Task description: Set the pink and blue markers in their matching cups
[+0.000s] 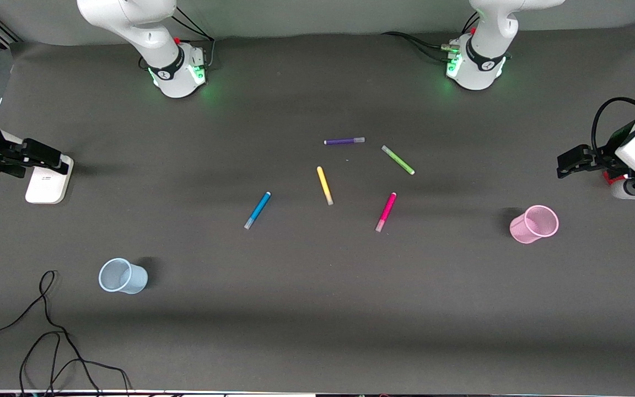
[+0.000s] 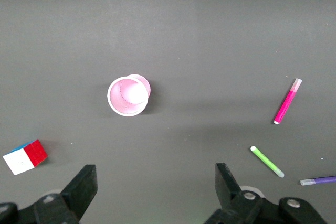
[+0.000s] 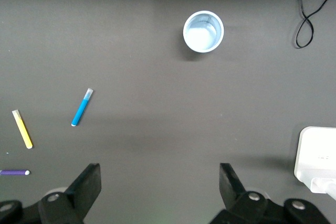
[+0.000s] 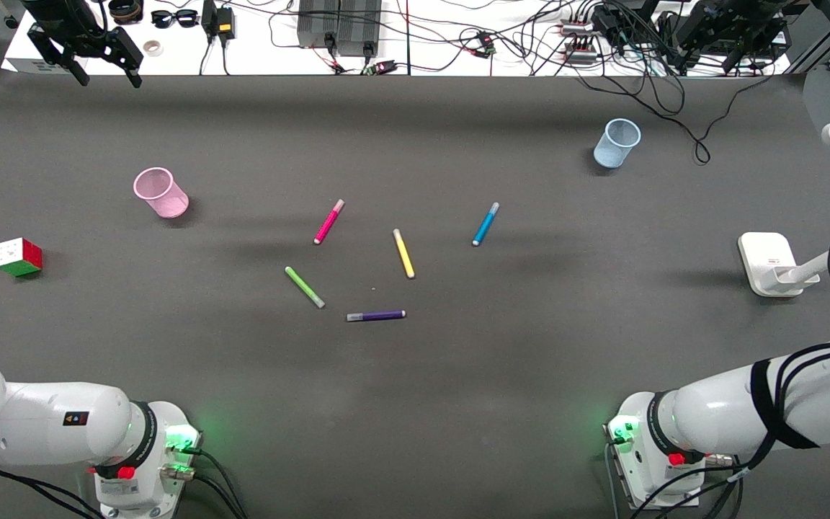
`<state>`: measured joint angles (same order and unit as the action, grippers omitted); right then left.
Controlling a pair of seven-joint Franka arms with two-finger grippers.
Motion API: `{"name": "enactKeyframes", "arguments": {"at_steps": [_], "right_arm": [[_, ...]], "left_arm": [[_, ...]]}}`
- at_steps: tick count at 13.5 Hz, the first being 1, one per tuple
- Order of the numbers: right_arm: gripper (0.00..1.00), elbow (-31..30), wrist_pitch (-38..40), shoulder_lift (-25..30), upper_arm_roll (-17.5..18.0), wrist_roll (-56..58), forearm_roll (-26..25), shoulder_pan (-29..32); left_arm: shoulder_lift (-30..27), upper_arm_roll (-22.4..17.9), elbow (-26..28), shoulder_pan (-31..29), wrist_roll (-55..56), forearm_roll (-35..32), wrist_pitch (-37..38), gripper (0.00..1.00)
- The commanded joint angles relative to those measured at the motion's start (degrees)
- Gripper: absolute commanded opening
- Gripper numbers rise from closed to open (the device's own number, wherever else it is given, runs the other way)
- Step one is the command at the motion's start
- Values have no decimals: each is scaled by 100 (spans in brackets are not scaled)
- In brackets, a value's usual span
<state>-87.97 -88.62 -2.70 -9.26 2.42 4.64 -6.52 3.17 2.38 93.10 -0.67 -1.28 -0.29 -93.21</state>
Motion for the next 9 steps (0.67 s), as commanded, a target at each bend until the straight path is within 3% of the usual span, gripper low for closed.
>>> {"name": "enactKeyframes", "arguments": {"at_steps": [1, 9], "right_arm": [[100, 157, 134, 49, 29, -93, -68, -42], [100, 377, 152, -38, 39, -110, 19, -95]], "left_arm": [[-54, 17, 51, -12, -48, -50, -75, 99], [-62, 35, -37, 40, -13, 3, -22, 100]]}}
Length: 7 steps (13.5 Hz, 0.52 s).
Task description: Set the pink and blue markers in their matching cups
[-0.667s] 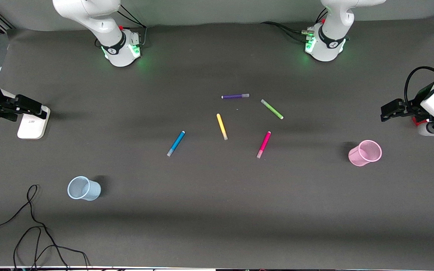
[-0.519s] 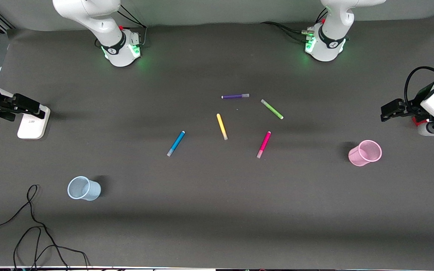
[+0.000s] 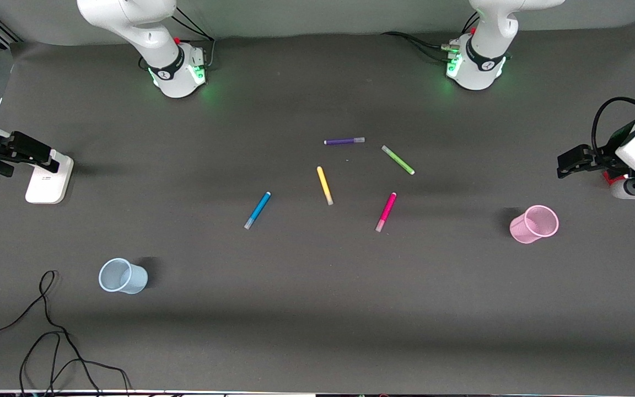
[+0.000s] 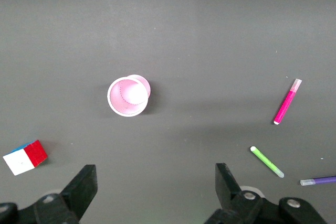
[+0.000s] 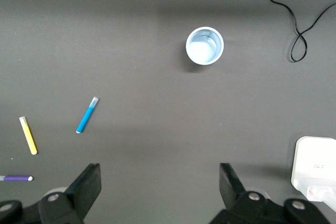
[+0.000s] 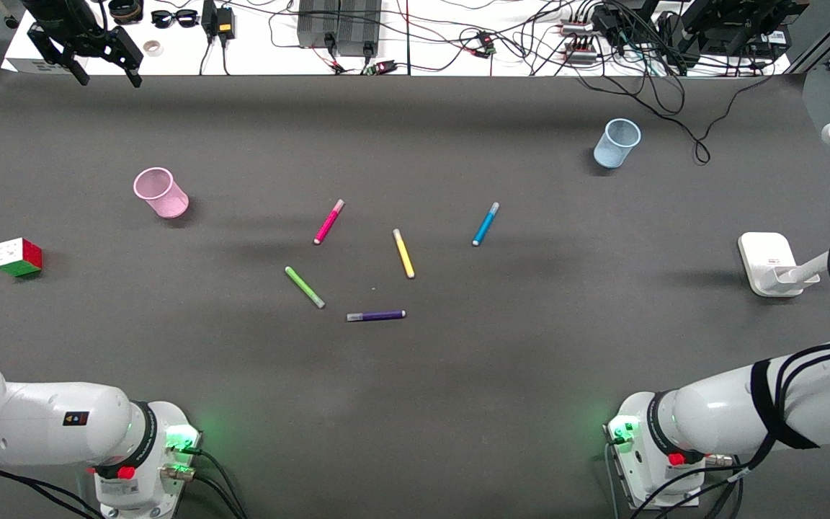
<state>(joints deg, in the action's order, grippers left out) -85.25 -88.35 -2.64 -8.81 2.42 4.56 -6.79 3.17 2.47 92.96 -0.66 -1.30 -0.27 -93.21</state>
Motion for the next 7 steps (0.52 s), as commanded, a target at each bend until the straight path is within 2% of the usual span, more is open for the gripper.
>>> {"name": "enactKeyframes", "arguments": {"at_steps": [1, 4, 7], "right_arm": [[100, 96, 125, -61, 2, -119, 45, -77], [100, 105, 151, -140, 2, -924, 124, -94], [100, 96, 160, -412, -7, -1015, 125, -234]], "left_arm": [[-62, 52, -41, 101, 42, 0, -13, 100], [-53, 131, -93, 391, 51, 35, -4, 99], [34, 446, -93, 838, -19, 9, -48, 99]]}}
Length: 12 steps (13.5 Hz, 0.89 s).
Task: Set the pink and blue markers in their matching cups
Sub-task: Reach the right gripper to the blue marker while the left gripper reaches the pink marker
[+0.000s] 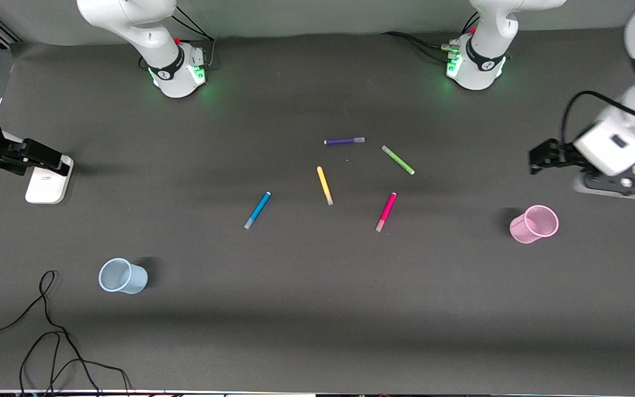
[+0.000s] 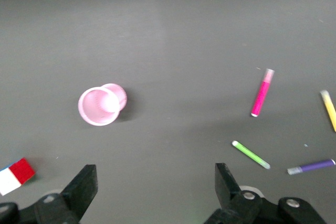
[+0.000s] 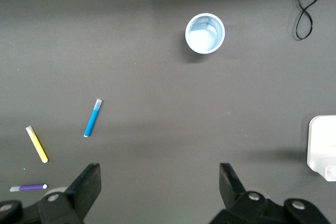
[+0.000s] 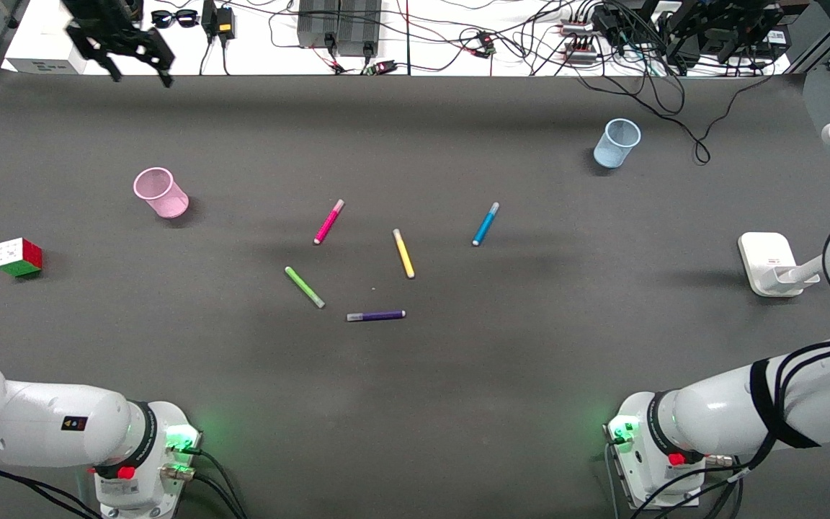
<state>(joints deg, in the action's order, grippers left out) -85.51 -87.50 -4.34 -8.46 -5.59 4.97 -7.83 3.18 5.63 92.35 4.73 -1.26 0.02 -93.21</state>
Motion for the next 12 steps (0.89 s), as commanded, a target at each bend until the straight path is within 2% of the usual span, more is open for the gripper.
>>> {"name": "enactKeyframes", "arguments": {"at_steps": [1, 5, 8, 12], "right_arm": [[100, 122, 75, -295, -33, -231, 75, -201], [100, 210, 58, -724, -33, -1511, 179, -833], [100, 254, -38, -1129, -33, -2460, 653, -1238], [100, 368, -468, -1919, -33, -4122, 1312, -1660]], "left_arm": [[95, 271, -33, 405, -23, -19, -109, 99], [279, 728, -24, 766, 56, -19, -310, 99], [569, 765, 2, 1126, 100, -81, -495, 99], [895, 765, 230, 1267, 196, -116, -1031, 99]]}}
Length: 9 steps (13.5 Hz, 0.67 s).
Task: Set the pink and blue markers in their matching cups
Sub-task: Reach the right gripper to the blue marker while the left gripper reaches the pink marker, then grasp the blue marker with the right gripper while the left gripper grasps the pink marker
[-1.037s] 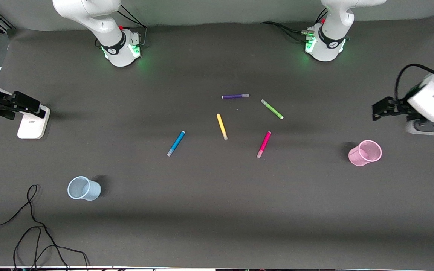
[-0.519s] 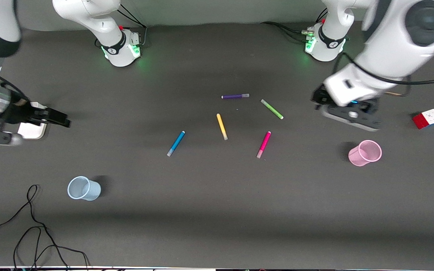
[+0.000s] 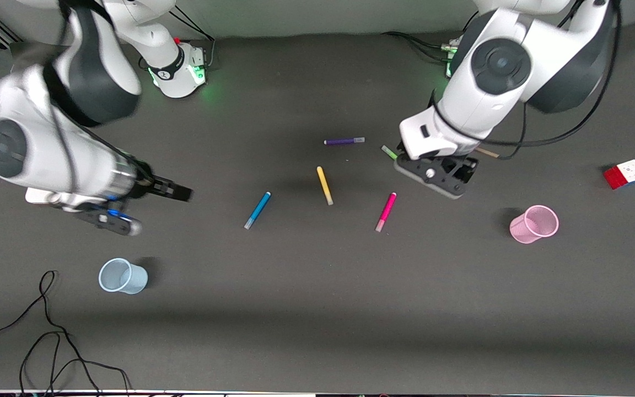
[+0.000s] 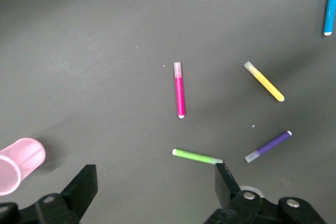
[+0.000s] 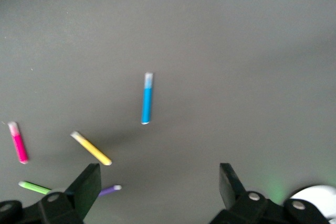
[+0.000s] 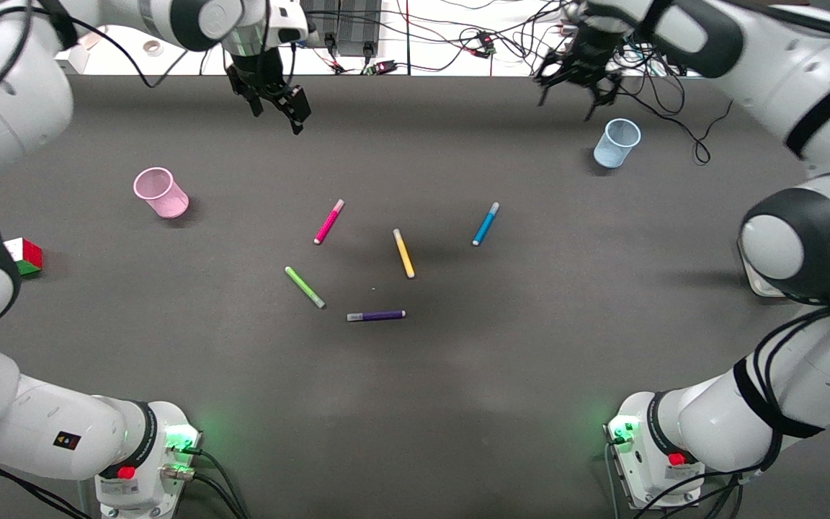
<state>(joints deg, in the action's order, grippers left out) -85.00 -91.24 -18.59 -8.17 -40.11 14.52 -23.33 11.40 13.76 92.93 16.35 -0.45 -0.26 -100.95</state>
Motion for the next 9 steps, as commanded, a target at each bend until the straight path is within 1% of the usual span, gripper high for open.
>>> {"name": "enactKeyframes", "arguments": {"at_steps": [1, 3, 5, 6, 7, 9], "right_arm": [[100, 309, -270, -688, -62, -917, 394, -249], [99, 282, -421, -1092, -62, -1523, 385, -539], [99, 239, -911, -1427, -62, -1971, 420, -751], [99, 178, -1079, -1602, -62, -2157, 525, -795], [99, 90, -1272, -1725, -71, -2211, 752, -874], [99, -164, -1519, -1849, -71, -2307, 834, -997]], "left_arm": [[73, -49, 425, 114, 124, -158, -529, 99], [64, -49, 927, 132, 141, -185, -1109, 99], [81, -49, 1427, 193, 150, -202, -1724, 99], [125, -49, 1656, 219, 150, -246, -2023, 99], [204, -49, 1841, 237, 150, -264, -2295, 99], [571, -49, 1983, 237, 159, -412, -2701, 99]]}}
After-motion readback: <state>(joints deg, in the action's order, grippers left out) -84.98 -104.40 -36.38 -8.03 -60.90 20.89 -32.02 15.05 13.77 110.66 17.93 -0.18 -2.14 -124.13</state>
